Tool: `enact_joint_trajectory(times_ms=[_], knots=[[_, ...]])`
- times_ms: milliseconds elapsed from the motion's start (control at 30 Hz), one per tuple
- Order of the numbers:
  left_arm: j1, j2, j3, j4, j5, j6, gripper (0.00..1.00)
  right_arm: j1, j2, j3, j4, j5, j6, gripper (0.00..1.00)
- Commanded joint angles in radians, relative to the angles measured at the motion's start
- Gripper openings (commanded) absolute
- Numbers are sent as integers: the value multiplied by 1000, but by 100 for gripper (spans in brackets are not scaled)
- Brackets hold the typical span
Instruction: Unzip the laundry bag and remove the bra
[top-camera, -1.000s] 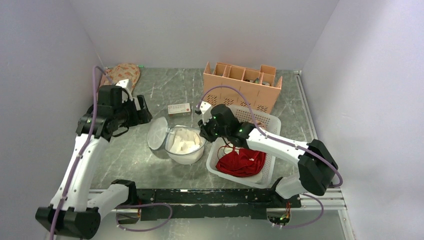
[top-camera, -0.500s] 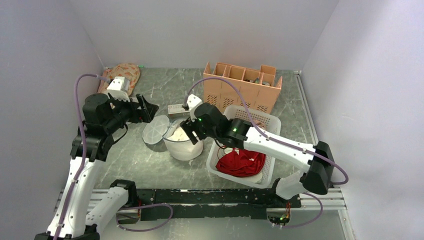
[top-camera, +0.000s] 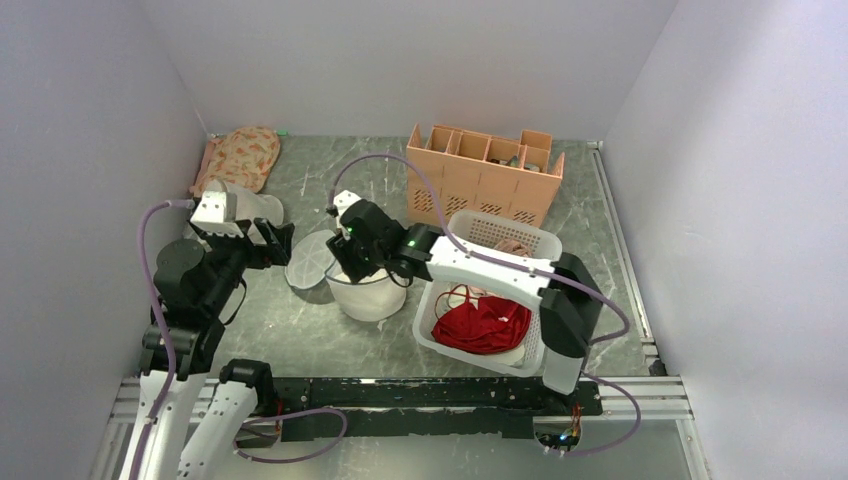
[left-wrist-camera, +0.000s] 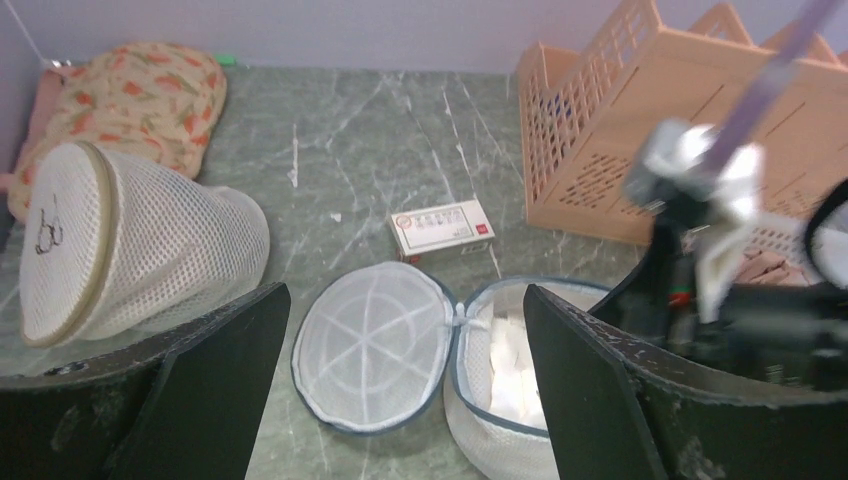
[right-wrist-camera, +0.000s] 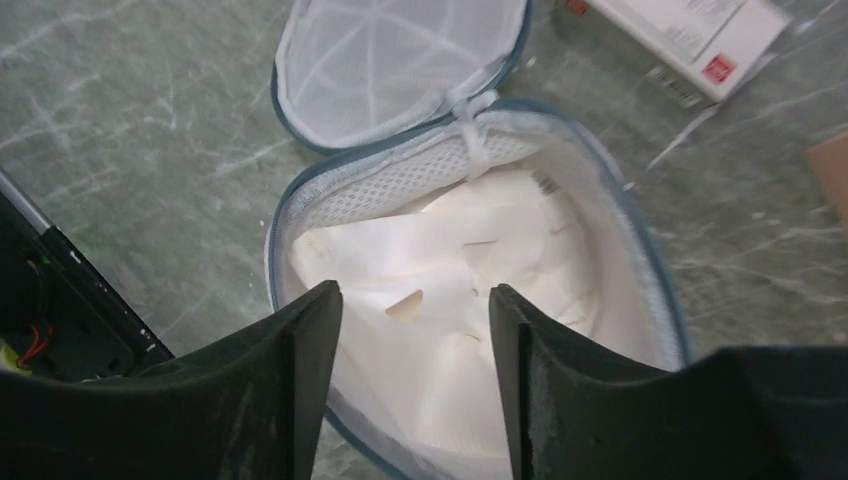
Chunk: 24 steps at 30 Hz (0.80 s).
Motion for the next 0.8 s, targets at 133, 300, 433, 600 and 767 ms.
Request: enact_joint_trajectory(times_ms=[133, 300, 433, 600, 767], knots=[[8, 9, -9, 65, -22, 17, 98, -2, 112, -11, 18, -103, 75, 68], [8, 10, -13, 71, -14, 20, 98, -5, 177, -33, 43, -93, 83, 70], [8, 12, -16, 72, -7, 20, 99, -6, 195, -38, 57, -78, 93, 61], [8, 13, -16, 74, -2, 21, 98, -6, 149, -85, 104, -65, 104, 32], [8, 17, -16, 74, -15, 21, 98, -5, 58, -107, 136, -62, 80, 3]])
